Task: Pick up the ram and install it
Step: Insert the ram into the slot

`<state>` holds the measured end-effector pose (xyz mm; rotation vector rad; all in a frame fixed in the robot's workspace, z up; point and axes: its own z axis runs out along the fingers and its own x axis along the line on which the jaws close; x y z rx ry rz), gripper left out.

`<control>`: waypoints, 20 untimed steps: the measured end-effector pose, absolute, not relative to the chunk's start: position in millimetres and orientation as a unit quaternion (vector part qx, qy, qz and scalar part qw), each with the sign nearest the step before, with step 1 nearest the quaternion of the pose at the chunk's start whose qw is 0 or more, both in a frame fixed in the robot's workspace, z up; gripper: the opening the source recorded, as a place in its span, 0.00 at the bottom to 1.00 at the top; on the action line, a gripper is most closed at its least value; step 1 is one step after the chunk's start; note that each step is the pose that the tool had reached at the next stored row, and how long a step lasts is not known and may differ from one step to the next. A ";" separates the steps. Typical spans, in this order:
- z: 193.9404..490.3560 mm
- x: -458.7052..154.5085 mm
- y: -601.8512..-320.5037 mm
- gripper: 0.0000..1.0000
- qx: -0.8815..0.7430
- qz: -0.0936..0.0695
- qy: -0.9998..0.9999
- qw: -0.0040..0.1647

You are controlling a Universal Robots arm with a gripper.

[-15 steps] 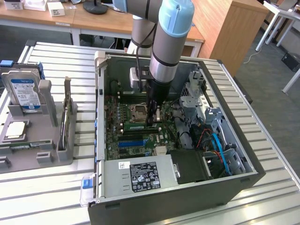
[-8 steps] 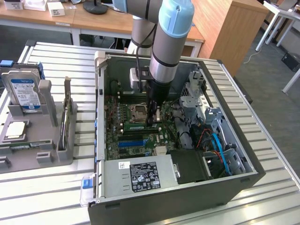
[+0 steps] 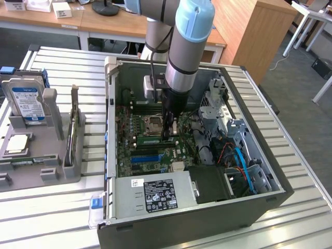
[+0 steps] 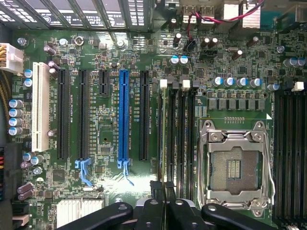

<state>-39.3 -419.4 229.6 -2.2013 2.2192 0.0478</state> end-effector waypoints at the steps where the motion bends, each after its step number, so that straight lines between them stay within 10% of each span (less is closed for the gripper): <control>1: 229.3 -39.3 -419.5 0.12 -0.704 0.015 0.710 0.008; 20: 234.9 -38.6 -419.4 0.12 -0.704 0.017 0.710 0.007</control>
